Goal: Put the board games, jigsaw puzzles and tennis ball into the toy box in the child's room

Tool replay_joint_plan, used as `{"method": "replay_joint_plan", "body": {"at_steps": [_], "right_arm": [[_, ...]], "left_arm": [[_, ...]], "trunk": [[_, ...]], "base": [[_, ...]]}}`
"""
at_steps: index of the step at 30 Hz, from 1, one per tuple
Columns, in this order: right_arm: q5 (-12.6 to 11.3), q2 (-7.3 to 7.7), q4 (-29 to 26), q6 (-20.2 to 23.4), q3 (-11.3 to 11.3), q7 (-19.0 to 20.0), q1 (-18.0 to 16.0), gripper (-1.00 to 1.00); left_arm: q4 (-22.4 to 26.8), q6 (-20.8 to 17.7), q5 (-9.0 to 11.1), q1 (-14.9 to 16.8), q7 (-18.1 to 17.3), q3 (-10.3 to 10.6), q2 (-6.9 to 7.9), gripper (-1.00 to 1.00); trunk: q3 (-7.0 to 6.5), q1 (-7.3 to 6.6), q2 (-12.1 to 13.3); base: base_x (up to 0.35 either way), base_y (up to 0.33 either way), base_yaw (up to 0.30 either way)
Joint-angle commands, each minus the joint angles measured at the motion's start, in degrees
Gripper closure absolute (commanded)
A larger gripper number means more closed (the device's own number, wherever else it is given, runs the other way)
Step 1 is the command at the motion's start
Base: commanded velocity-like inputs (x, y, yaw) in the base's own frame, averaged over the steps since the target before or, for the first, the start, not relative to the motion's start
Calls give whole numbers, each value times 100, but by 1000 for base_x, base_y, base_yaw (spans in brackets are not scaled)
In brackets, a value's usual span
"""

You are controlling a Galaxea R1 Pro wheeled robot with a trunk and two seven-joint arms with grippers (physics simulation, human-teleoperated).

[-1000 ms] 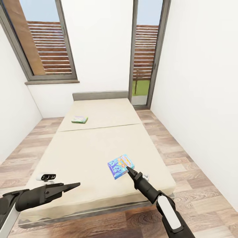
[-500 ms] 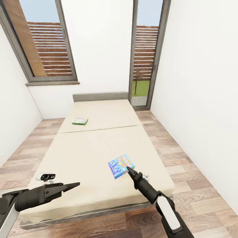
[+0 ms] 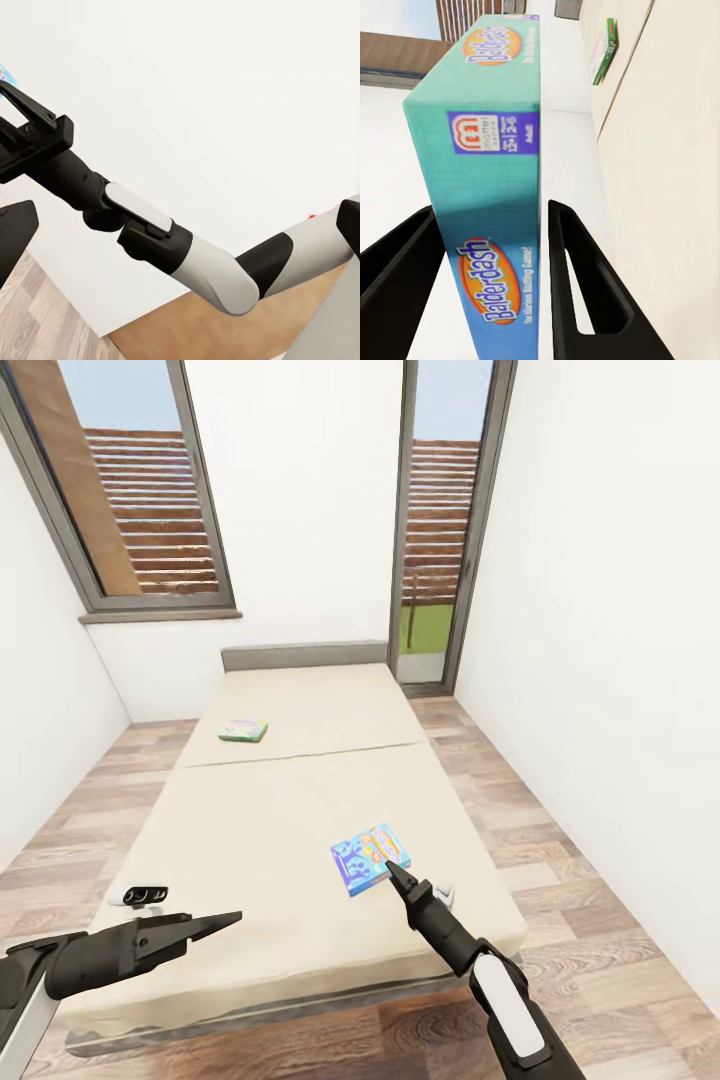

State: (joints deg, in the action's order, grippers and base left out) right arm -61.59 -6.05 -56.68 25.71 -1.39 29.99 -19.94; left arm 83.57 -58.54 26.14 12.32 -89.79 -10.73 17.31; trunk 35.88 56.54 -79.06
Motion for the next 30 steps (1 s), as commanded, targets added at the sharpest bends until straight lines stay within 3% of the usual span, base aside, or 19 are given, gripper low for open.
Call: {"method": "replay_joint_plan", "body": {"at_steps": [1,30], "right_arm": [[-51,-1,0,41,-1,-3,-2,100],[-54,-1,-17,39,3,-5,-1,100]], "left_arm": [[1,-61,-3,3,-21,1,3,-100],[1,-52,-11,4,-21,1,0,-100]], "trunk": [[-13,-23,39],[-534,-660,1202]], "base": [[0,0,0],[0,0,0]]}}
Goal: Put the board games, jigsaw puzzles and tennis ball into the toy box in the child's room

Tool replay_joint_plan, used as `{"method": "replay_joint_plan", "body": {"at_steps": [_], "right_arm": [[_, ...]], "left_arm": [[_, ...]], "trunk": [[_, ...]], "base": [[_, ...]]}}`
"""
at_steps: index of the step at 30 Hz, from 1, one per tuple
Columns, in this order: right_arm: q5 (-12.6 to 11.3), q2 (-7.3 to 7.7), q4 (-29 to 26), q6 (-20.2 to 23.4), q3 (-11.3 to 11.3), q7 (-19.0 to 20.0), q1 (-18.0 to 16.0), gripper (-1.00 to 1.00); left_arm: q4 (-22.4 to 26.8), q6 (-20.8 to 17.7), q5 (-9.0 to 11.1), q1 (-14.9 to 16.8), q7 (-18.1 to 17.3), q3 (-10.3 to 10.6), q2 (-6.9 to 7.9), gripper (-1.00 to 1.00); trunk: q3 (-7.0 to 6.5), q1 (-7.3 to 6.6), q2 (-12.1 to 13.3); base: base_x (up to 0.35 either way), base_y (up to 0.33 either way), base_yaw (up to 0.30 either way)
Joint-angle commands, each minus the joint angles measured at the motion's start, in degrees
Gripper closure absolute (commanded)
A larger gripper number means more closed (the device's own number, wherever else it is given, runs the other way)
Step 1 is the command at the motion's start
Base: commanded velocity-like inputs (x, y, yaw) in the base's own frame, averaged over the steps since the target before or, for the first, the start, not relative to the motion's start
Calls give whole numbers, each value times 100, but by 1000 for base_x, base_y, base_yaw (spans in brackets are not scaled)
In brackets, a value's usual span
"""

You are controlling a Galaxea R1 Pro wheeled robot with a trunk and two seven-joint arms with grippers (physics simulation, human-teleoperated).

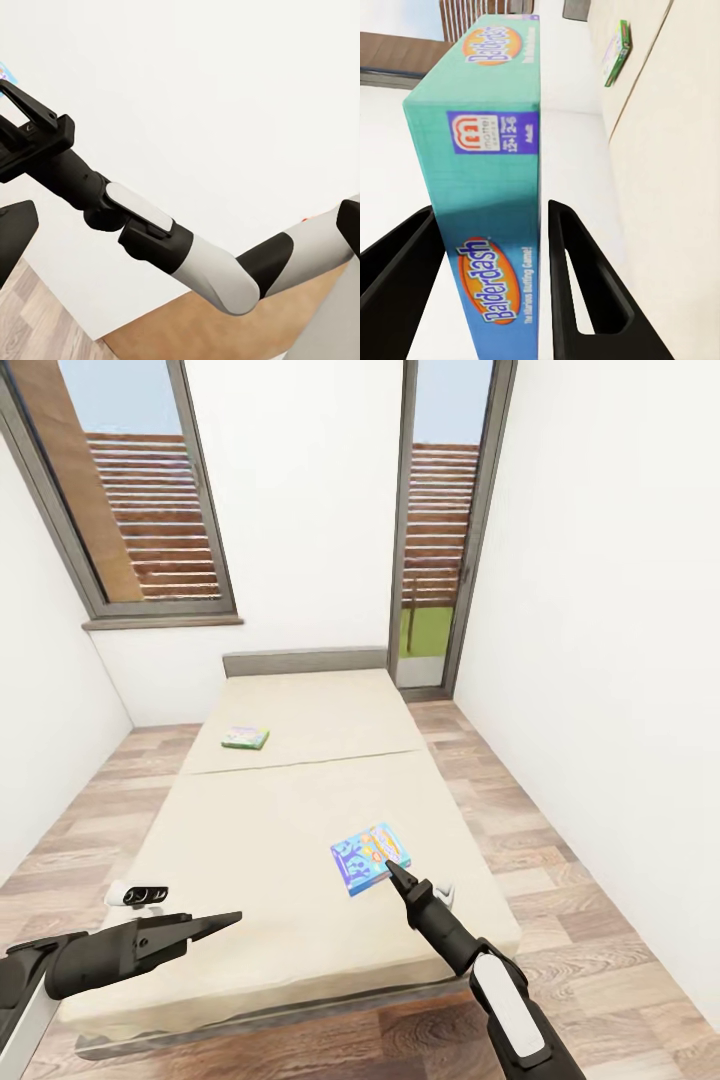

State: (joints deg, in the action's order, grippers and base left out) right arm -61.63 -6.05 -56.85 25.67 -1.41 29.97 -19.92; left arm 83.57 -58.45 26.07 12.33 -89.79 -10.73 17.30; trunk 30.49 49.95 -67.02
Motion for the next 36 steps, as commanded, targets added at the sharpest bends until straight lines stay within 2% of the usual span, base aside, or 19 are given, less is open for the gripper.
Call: {"method": "replay_joint_plan", "body": {"at_steps": [1,5,21,36], "right_arm": [[-50,-1,1,43,4,-4,-3,100],[-51,-1,6,43,1,-6,-3,100],[-48,-1,16,43,6,-6,-3,100],[-45,-1,16,43,1,-7,-3,100]], "left_arm": [[1,-61,-3,1,-21,1,2,-100],[1,-61,-6,3,-21,1,2,-100],[-15,-52,12,1,-21,-8,2,-100],[-14,-50,-4,0,-21,0,2,-100]], "trunk": [[-13,-23,38],[-94,-110,199],[-178,-110,199],[-263,-110,199]], "base": [[0,0,17],[0,0,122],[-2,0,221],[-108,-46,232]]}}
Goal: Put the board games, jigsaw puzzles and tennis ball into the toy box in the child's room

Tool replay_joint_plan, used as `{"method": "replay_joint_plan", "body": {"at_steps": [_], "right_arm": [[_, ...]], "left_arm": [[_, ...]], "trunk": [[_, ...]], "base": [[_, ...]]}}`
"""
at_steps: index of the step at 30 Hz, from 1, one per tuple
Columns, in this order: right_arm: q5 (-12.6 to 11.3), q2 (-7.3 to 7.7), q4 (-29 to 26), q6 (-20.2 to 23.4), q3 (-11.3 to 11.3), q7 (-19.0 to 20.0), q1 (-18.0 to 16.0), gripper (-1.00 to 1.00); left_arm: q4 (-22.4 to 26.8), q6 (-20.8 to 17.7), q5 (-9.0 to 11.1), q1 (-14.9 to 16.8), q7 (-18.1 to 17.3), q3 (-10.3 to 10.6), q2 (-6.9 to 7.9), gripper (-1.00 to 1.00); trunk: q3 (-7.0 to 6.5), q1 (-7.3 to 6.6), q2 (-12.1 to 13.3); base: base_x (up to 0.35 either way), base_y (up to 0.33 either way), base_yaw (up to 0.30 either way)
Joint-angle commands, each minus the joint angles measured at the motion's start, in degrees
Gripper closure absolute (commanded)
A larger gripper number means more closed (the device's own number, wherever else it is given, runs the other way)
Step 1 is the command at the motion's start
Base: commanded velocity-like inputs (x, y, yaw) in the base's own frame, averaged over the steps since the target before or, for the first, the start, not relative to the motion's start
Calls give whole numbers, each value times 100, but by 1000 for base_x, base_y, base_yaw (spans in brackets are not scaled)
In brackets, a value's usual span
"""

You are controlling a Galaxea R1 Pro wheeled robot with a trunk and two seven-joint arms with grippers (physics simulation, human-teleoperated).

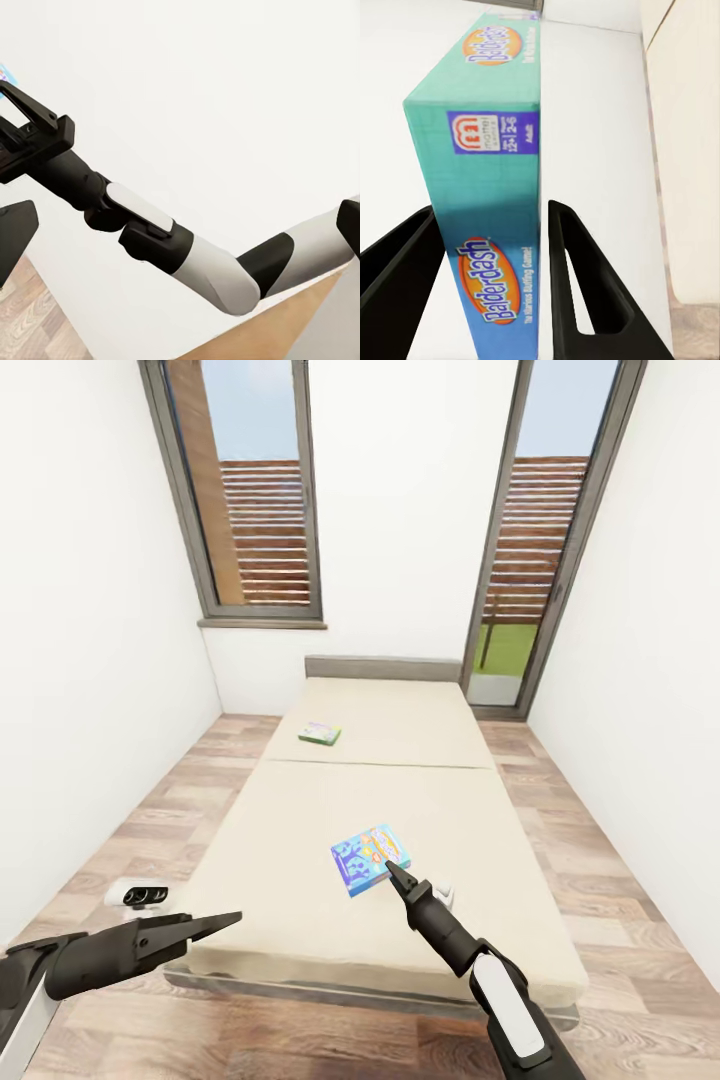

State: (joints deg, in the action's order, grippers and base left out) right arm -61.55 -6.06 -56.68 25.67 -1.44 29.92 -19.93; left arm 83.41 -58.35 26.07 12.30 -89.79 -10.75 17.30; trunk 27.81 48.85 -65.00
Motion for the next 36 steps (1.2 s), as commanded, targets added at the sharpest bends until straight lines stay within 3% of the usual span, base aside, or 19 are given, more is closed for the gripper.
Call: {"method": "replay_joint_plan", "body": {"at_steps": [1,12,36], "right_arm": [[-52,0,-1,43,4,-3,-2,100],[-50,-7,-1,35,3,-3,-2,100],[-50,-9,-1,34,3,-4,-2,100]], "left_arm": [[2,-62,-5,3,-21,2,1,-100],[2,-54,-5,1,-21,2,1,-100],[1,-54,-15,1,-21,6,1,-100]], "trunk": [[0,0,-3],[-62,0,-3],[-197,0,-3]], "base": [[-14,-149,232],[-3,-140,232],[-34,-6,232]]}}
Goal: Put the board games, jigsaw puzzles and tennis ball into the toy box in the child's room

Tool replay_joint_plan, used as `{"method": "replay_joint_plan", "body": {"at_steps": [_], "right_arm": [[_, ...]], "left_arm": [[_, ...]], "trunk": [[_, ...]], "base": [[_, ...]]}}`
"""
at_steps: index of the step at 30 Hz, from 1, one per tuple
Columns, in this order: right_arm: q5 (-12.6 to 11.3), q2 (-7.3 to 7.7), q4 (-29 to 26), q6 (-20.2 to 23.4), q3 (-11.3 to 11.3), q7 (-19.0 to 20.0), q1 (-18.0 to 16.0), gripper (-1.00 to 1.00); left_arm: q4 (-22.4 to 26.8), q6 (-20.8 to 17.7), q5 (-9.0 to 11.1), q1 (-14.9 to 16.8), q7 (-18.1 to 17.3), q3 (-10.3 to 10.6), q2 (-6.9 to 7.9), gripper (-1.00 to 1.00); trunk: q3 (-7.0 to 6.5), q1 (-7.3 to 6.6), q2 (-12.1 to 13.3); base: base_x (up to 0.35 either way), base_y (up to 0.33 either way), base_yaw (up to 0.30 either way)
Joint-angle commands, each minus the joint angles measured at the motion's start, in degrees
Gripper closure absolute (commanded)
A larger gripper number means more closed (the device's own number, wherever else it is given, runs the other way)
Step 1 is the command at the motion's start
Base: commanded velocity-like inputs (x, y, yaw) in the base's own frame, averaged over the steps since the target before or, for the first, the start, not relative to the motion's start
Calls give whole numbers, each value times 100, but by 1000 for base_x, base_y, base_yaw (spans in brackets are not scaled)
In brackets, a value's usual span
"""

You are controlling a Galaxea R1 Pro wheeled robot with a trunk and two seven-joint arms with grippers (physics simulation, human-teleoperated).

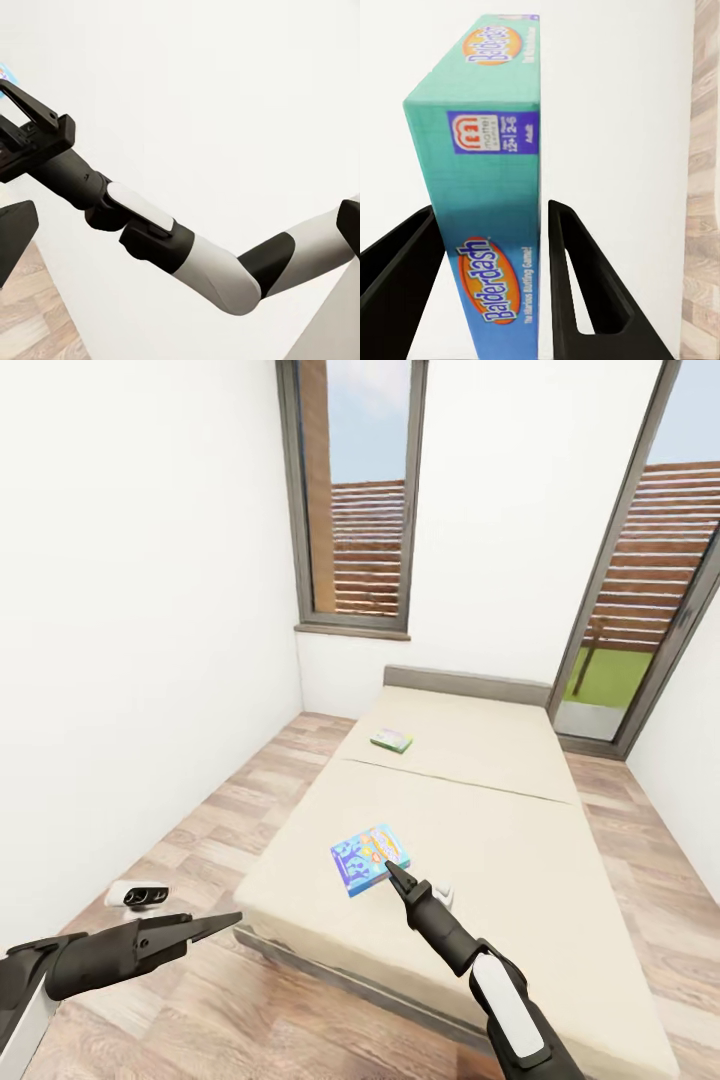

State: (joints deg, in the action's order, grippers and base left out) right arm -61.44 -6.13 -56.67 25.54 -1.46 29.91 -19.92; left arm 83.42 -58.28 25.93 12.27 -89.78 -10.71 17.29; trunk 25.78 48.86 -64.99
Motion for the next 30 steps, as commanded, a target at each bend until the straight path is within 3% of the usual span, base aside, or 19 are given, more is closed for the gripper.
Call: {"method": "replay_joint_plan", "body": {"at_steps": [1,30], "right_arm": [[-61,-2,-2,48,6,-3,-3,100],[-61,-2,-2,48,6,-3,-3,100]], "left_arm": [[0,-61,-1,3,-22,1,2,-100],[-1,-61,-16,6,-22,7,-7,-100]], "trunk": [[0,-1,-4],[-162,-1,-4]], "base": [[-128,0,232],[-119,-106,232]]}}
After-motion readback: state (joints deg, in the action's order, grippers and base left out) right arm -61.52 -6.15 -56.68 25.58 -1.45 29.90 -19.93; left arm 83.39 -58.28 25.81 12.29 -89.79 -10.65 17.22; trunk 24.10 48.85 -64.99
